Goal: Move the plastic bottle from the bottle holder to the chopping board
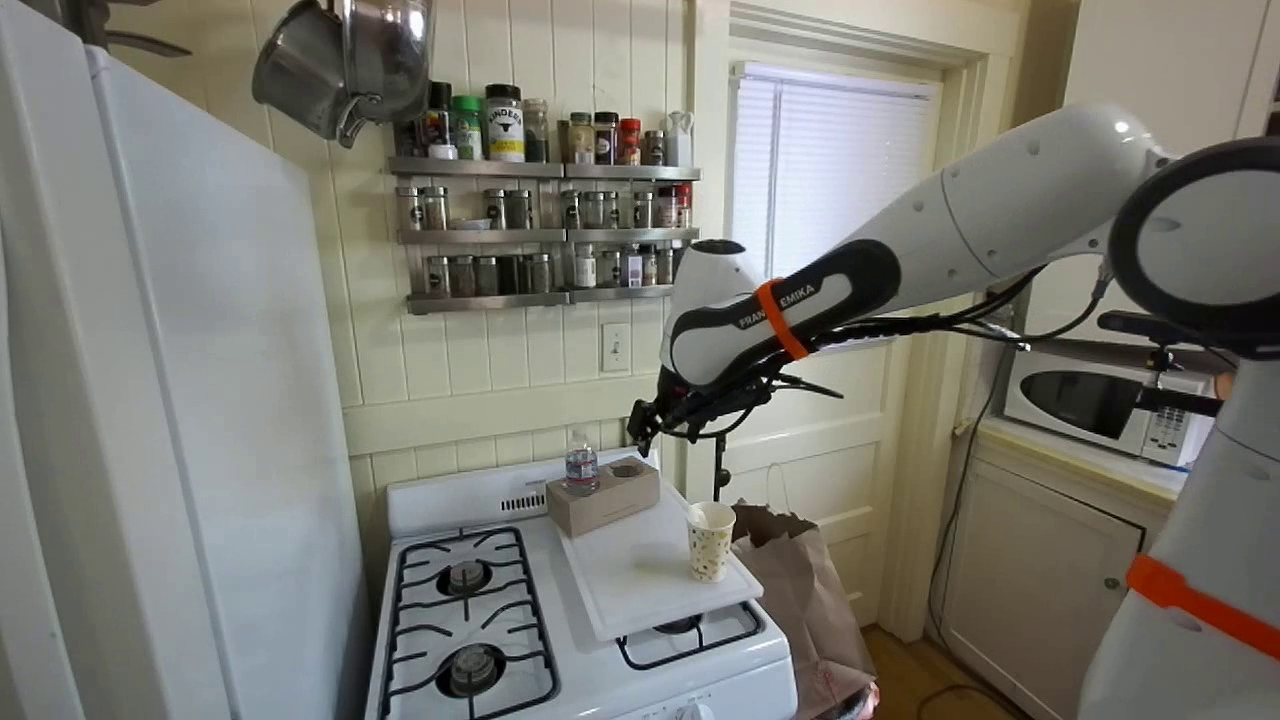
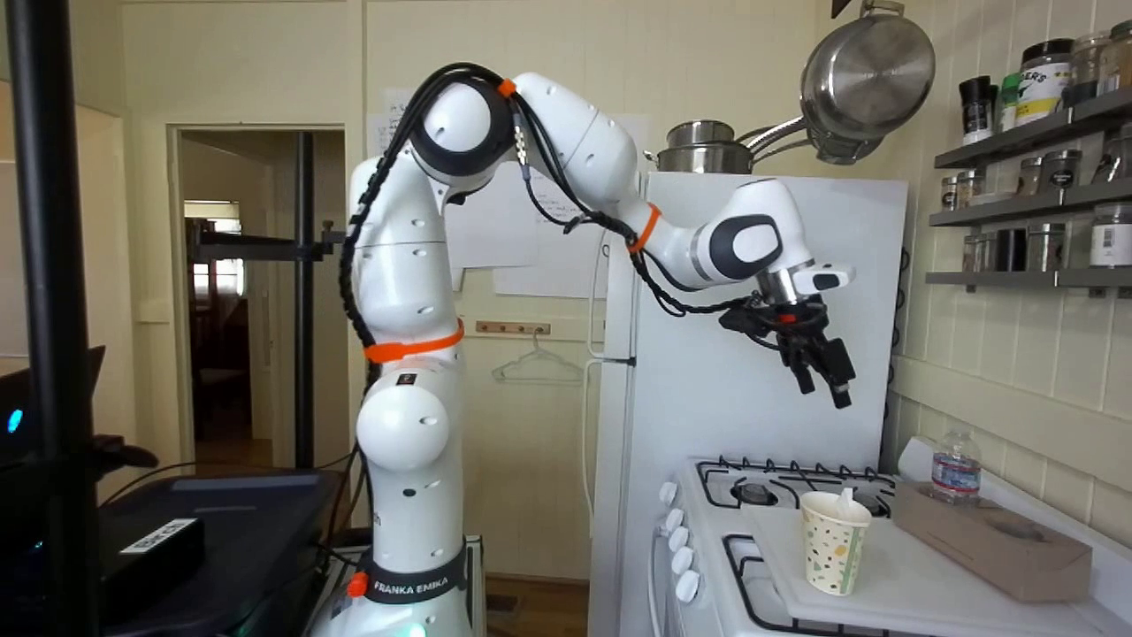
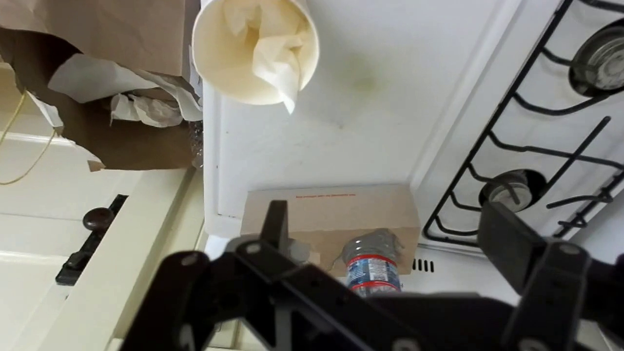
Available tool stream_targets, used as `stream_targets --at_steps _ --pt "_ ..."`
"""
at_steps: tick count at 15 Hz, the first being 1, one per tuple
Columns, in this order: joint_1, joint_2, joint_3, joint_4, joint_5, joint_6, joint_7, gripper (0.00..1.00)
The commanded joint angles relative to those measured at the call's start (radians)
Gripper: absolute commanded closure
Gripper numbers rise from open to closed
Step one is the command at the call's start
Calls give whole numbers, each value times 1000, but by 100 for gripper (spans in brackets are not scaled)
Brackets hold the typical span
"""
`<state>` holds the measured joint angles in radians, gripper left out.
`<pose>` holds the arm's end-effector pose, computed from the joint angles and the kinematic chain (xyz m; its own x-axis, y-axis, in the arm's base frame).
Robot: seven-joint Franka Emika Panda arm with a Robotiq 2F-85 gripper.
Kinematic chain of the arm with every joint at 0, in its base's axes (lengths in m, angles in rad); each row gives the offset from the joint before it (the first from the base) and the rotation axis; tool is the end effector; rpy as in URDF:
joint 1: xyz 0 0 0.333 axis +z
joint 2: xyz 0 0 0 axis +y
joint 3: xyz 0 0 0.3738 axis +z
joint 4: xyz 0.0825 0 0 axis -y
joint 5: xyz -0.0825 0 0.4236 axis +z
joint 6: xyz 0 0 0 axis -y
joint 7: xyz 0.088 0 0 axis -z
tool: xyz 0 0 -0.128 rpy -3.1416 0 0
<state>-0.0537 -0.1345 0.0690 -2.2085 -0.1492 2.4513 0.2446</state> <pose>0.5715 0.0079 0.4959 0.9172 -0.1113 0.3826 -0.1401 -0.9890 0.0481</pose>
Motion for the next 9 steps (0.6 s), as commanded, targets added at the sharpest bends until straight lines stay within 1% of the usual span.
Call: stream_targets --at_steps 1,4,7,8,9 --pt "11 28 -25 20 -2 1 -1 0" --pt "11 76 -41 64 -2 1 -2 0" --pt "12 78 -39 68 -2 1 -2 0" --pt "8 113 -43 94 5 -12 31 0" --pt "3 139 -46 110 -22 -24 66 0"
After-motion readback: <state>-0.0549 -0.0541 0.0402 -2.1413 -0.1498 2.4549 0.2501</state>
